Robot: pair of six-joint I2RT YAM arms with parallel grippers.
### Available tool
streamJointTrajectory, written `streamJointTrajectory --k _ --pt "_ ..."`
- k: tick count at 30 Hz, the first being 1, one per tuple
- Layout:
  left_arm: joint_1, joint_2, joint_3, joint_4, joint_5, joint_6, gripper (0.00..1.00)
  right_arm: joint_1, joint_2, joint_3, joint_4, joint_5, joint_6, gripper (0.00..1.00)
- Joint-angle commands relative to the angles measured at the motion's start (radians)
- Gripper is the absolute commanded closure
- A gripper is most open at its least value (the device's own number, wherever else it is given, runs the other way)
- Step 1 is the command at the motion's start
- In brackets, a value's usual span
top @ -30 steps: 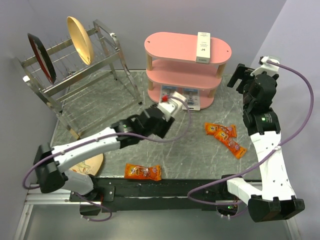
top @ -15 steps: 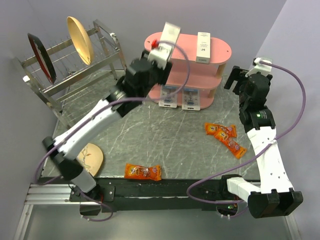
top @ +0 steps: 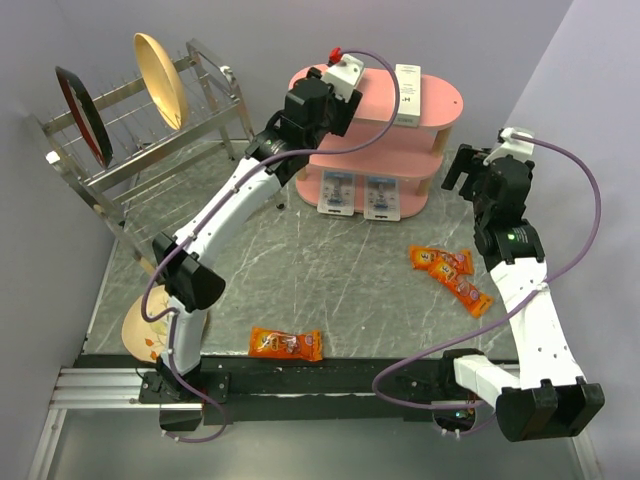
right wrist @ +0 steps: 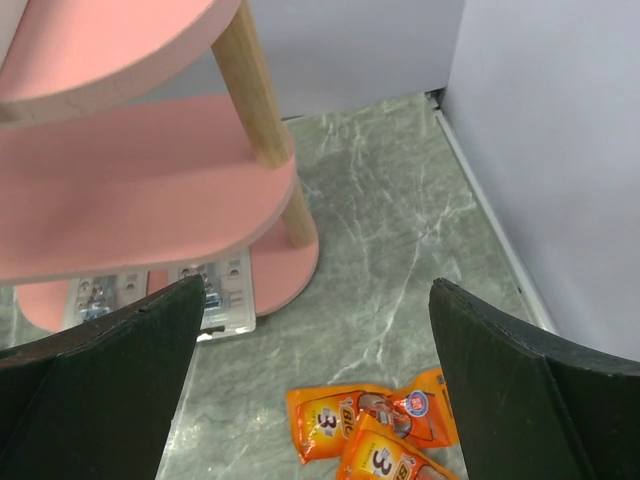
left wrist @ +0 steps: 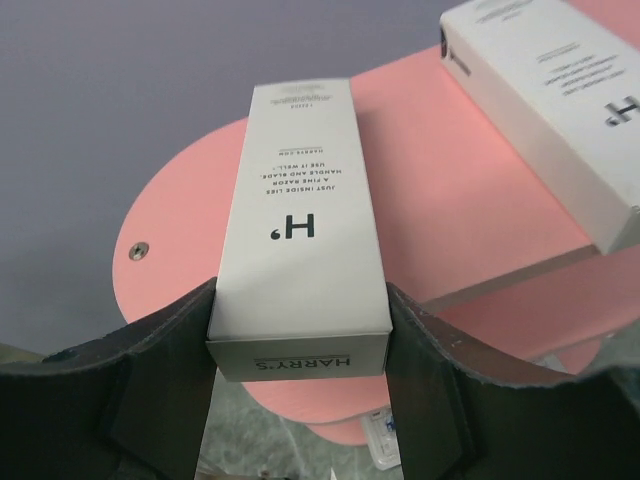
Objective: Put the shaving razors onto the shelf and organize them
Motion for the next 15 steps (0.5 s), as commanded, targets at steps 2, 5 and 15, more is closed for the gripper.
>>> streamJointTrajectory --k 2,5,15 --pt "-0.001 -0.017 0.069 0.094 0.016 -0.017 0.34 -0.006 -0.025 -0.016 0.04 -0.021 0.035 0.0" --pt "0.005 -0.017 0.063 0.115 0.013 -0.034 0.34 -0.007 -0.021 -0.015 0.035 -0.026 0.036 0.0" --pt "0.021 0.004 0.066 0.1 0.089 -0.08 0.31 -0.009 -0.015 -0.018 0.041 -0.033 0.046 0.0"
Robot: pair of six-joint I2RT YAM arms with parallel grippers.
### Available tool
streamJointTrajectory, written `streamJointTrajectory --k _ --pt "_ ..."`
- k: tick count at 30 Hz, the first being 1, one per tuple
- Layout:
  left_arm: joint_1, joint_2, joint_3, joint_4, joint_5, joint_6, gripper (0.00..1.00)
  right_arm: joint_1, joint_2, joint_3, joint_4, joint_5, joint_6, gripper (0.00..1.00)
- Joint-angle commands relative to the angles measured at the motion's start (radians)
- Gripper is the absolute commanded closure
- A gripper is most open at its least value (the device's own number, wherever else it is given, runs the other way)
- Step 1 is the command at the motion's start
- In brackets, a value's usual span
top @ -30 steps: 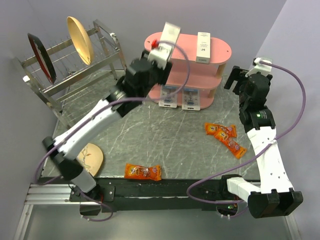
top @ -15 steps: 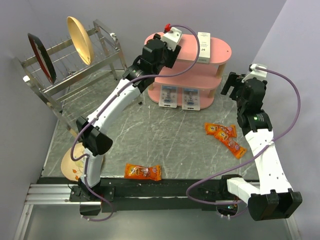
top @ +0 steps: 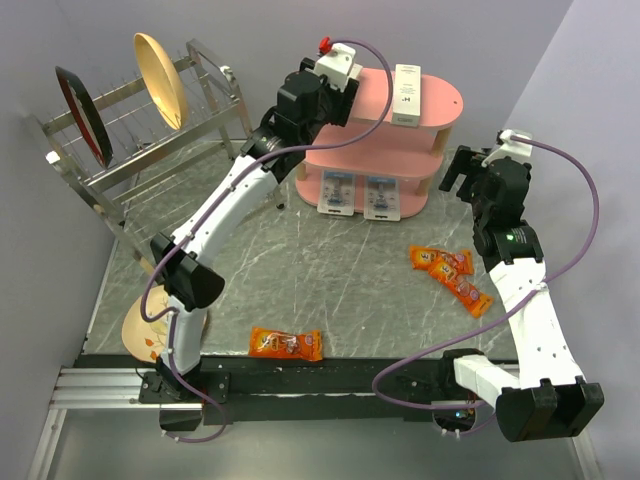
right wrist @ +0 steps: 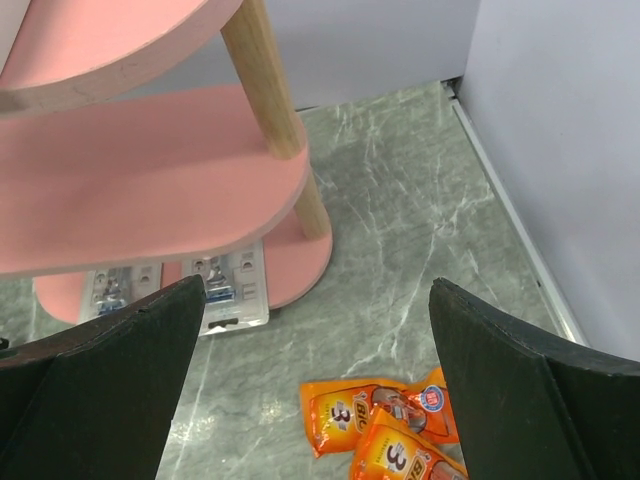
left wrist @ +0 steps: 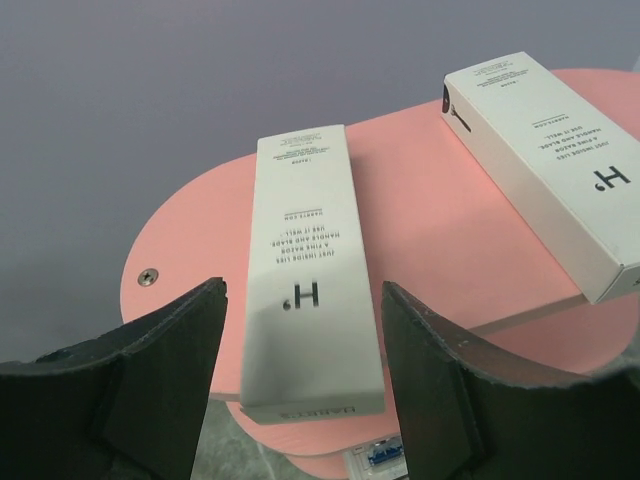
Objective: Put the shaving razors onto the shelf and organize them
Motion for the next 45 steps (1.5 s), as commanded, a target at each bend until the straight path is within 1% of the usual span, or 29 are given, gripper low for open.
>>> streamJointTrajectory --k 1,5,7,11,15,18,20,21,22,23,24,25,26,27,28,29,30,31,32,33,35,38,41,45 --pt "0.003 0.006 0.043 0.034 0.051 -0.033 0.31 -0.008 -0.012 -0.003 0.044 -0.009 0.018 0.0" --pt "0.005 0.022 0.053 0.036 0.059 -0.041 0.33 -0.008 -0.014 -0.009 0.049 -0.014 0.021 0.0" --pt "0.003 0.036 0.069 0.036 0.053 -0.05 0.32 -0.01 -0.012 -0.014 0.049 -0.02 0.024 0.0" --pt "0.003 0.01 0.095 0.068 -0.002 -0.068 0.24 -0.01 -0.018 -0.014 0.061 -0.046 0.018 0.0" --pt "0.002 -0.111 0.082 0.128 -0.044 -0.013 0.18 -0.01 -0.023 -0.012 0.064 -0.049 0.008 0.0" --pt "0.0 -0.203 0.021 0.149 -0.076 0.027 0.18 -0.01 -0.02 -0.015 0.066 -0.052 0.006 0.0" --pt "0.003 -0.253 -0.052 0.136 -0.075 0.041 0.17 -0.011 -0.015 -0.017 0.064 -0.052 0.008 0.0" --pt "0.005 -0.308 -0.086 0.128 -0.07 0.047 0.17 -0.01 -0.012 -0.018 0.064 -0.055 0.011 0.0" --pt "0.01 -0.336 -0.17 0.104 -0.041 0.048 0.21 -0.01 -0.012 -0.023 0.063 -0.06 0.012 0.0" --pt "0.022 -0.365 -0.218 0.091 -0.014 0.048 0.25 -0.011 -0.003 -0.023 0.061 -0.066 0.014 0.0" --pt "0.031 -0.414 -0.265 0.079 0.013 0.045 0.34 -0.01 0.0 -0.023 0.06 -0.087 0.018 0.0" --pt "0.042 -0.433 -0.352 0.07 0.066 0.041 0.62 -0.011 0.005 -0.02 0.06 -0.102 0.033 0.0" --pt "0.062 -0.445 -0.385 0.044 0.094 0.033 0.86 -0.014 0.012 -0.02 0.066 -0.128 0.044 0.0" --pt "0.071 -0.464 -0.44 0.037 0.117 0.004 0.99 -0.019 0.017 -0.015 0.069 -0.167 0.06 0.1" --pt "0.082 -0.477 -0.477 0.043 0.157 -0.007 0.99 -0.025 0.021 -0.008 0.073 -0.258 0.064 0.17" --pt "0.098 -0.494 -0.518 0.097 0.25 -0.01 0.99 -0.028 0.032 -0.001 0.084 -0.291 0.069 0.26" --pt "0.1 -0.52 -0.598 0.126 0.282 0.007 0.99 -0.028 0.04 0.006 0.089 -0.328 0.073 0.45" --pt "0.102 -0.527 -0.621 0.154 0.303 0.015 0.99 -0.028 0.049 0.024 0.096 -0.396 0.07 0.58" --pt "0.1 -0.522 -0.632 0.165 0.318 0.018 0.99 -0.028 0.072 0.037 0.098 -0.424 0.07 0.74" --pt "0.1 -0.495 -0.617 0.157 0.311 0.006 0.99 -0.028 0.081 0.06 0.093 -0.435 0.075 1.0" --pt "0.108 -0.459 -0.585 0.136 0.31 -0.007 0.99 -0.028 0.098 0.072 0.098 -0.437 0.083 1.0" --pt "0.125 -0.413 -0.568 0.168 0.324 -0.039 0.99 -0.028 0.11 0.091 0.101 -0.431 0.077 1.0" --pt "0.129 -0.369 -0.539 0.182 0.332 -0.044 0.99 -0.028 0.11 0.085 0.106 -0.419 0.075 1.0" --pt "0.137 -0.307 -0.459 0.171 0.355 -0.067 0.99 -0.028 0.098 0.057 0.113 -0.417 0.078 1.0"
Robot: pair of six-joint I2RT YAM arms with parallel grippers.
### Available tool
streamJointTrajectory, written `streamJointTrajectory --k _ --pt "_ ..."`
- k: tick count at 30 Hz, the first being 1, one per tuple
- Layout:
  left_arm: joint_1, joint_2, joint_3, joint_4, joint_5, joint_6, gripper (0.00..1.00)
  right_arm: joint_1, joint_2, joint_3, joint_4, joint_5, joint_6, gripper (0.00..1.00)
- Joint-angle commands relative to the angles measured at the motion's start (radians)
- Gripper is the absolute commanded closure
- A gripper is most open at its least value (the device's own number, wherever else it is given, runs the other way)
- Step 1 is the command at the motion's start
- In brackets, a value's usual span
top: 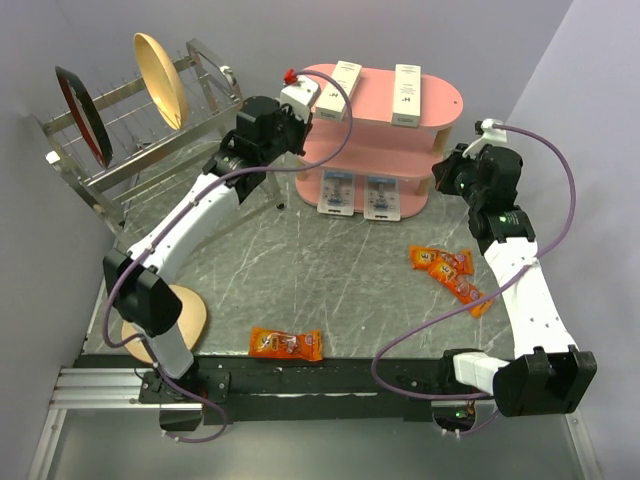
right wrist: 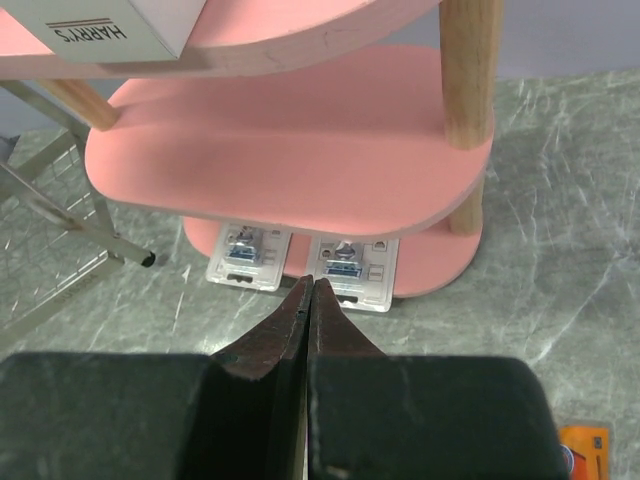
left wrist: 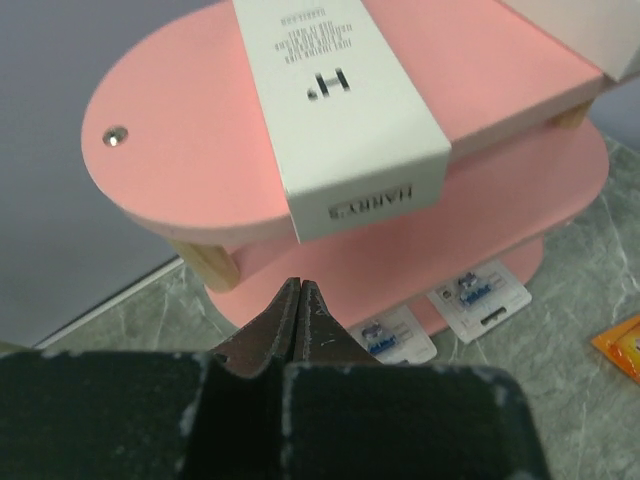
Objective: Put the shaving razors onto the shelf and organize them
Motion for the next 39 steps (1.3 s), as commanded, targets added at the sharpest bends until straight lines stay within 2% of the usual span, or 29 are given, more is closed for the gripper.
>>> streamJointTrajectory --k 1,6,15,20,28,32,39 --pt "0.01 0.026 0.12 0.058 0.056 -0.042 0.99 -0.005 -0.027 0.019 0.05 -0.01 0.006 1.0" --pt "0.01 0.078 0.194 0.041 0.065 -0.068 0.99 -0.011 -0.04 0.004 0.051 0.004 -0.003 1.0" --pt "0.01 0.115 0.227 0.038 0.097 -0.087 0.99 -0.019 -0.04 -0.013 0.058 0.001 0.003 1.0" --pt "0.01 0.084 0.247 0.046 0.099 -0.13 0.99 -0.019 -0.036 -0.007 0.058 0.0 0.001 1.0" --pt "0.031 0.006 0.197 0.047 -0.013 -0.019 0.99 -0.043 -0.039 -0.022 0.061 0.004 0.007 1.0" --pt "0.051 0.058 0.246 0.029 -0.05 -0.03 0.99 -0.046 -0.025 -0.016 0.065 -0.002 0.023 1.0" --pt "0.057 0.176 0.382 -0.003 -0.032 0.022 0.99 -0.048 -0.001 0.024 0.061 0.001 0.018 1.0"
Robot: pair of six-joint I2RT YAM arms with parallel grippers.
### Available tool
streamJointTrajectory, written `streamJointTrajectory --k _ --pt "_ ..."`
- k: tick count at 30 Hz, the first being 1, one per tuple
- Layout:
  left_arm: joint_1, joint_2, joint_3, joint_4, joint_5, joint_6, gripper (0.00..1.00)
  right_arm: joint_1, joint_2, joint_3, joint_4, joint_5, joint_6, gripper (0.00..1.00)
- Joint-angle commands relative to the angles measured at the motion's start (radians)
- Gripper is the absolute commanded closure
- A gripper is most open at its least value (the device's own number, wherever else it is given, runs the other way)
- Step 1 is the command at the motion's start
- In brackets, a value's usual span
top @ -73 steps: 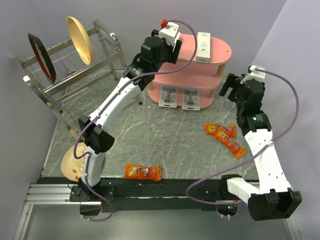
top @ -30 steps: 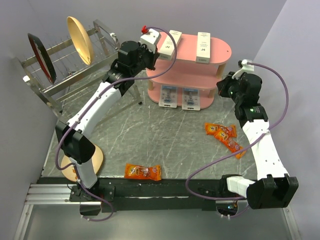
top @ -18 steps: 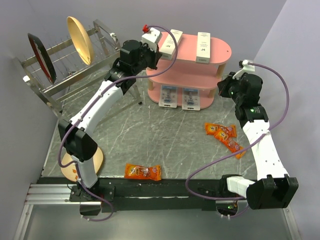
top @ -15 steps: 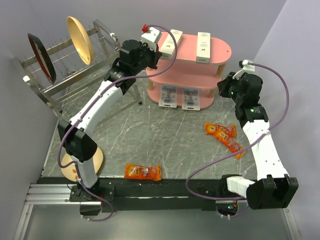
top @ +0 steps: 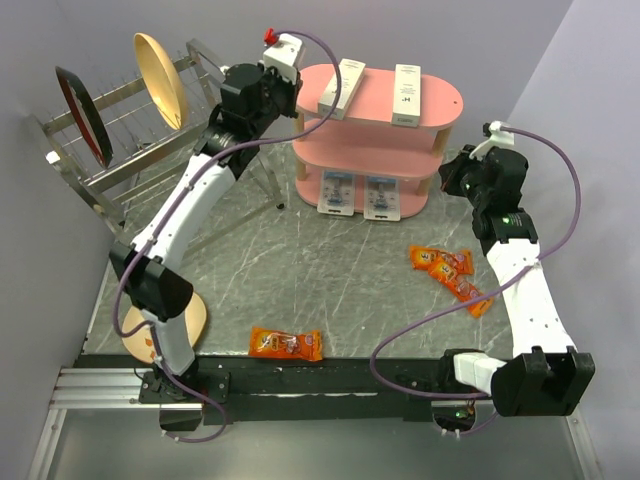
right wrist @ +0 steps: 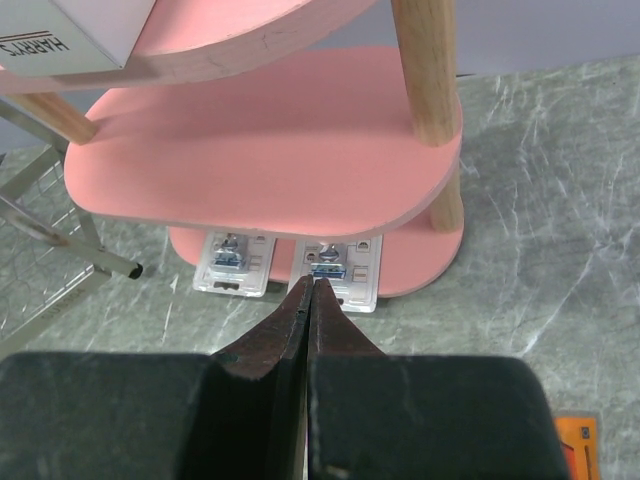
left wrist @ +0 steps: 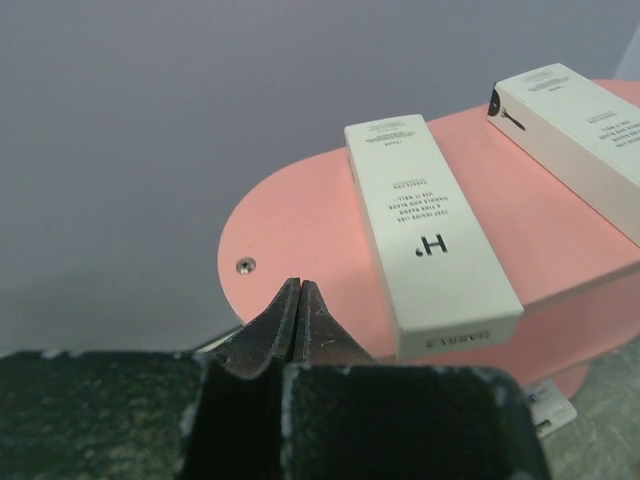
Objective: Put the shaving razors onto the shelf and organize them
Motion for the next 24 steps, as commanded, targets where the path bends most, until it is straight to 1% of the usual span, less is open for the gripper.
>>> streamJointTrajectory --k 1,4,8,15,17,24 --pt "-0.001 0.067 0.093 -0.002 -0.004 0.032 0.99 -0.005 0.003 0.042 0.047 0.005 0.004 1.0" --pt "-0.002 0.079 0.084 0.021 -0.001 0.02 0.99 -0.006 0.002 0.032 0.048 0.006 0.007 1.0" --pt "-0.002 0.103 0.107 -0.002 0.019 -0.008 0.99 -0.009 0.0 0.029 0.048 0.005 0.008 1.0" --pt "-0.013 0.096 0.096 0.01 0.079 -0.045 0.99 -0.011 0.008 0.03 0.054 0.005 0.013 1.0" --pt "-0.025 0.093 0.092 0.015 0.06 -0.04 0.99 -0.011 0.009 0.029 0.053 0.003 0.016 1.0" --pt "-0.056 0.091 0.079 0.021 0.068 -0.049 0.99 -0.011 0.022 0.039 0.054 0.005 0.011 1.0"
